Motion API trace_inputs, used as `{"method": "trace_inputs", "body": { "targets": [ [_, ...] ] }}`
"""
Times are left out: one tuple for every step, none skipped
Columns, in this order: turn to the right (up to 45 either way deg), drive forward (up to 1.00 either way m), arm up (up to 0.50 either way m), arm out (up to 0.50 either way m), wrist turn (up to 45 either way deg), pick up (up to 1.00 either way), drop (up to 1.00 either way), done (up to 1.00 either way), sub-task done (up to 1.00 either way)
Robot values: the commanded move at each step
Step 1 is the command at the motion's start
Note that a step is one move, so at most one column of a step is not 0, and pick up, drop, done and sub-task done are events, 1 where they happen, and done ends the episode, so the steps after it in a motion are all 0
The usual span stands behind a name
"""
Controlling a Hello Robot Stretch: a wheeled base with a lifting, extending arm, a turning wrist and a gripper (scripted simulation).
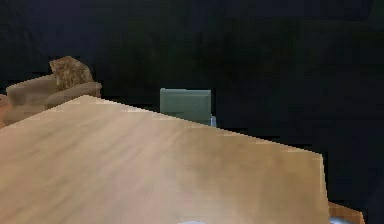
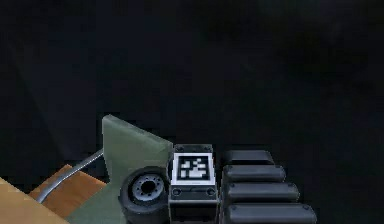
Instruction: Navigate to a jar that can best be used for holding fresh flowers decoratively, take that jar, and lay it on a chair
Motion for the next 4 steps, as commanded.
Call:
{"method": "trace_inputs", "body": {
  "targets": [
    [0.0, 0.00, 0.00, 0.38, 0.0, 0.00, 0.00, 0.00, 0.00],
    [0.0, 0.00, 0.00, 0.00, 39.0, 0.00, 0.00, 0.00, 0.00],
    [0.0, 0.00, -0.36, 0.00, 0.0, 0.00, 0.00, 0.00, 0.00],
    [0.0, 0.00, -0.32, 0.00, 0.0, 0.00, 0.00, 0.00, 0.00]
  ]
}}
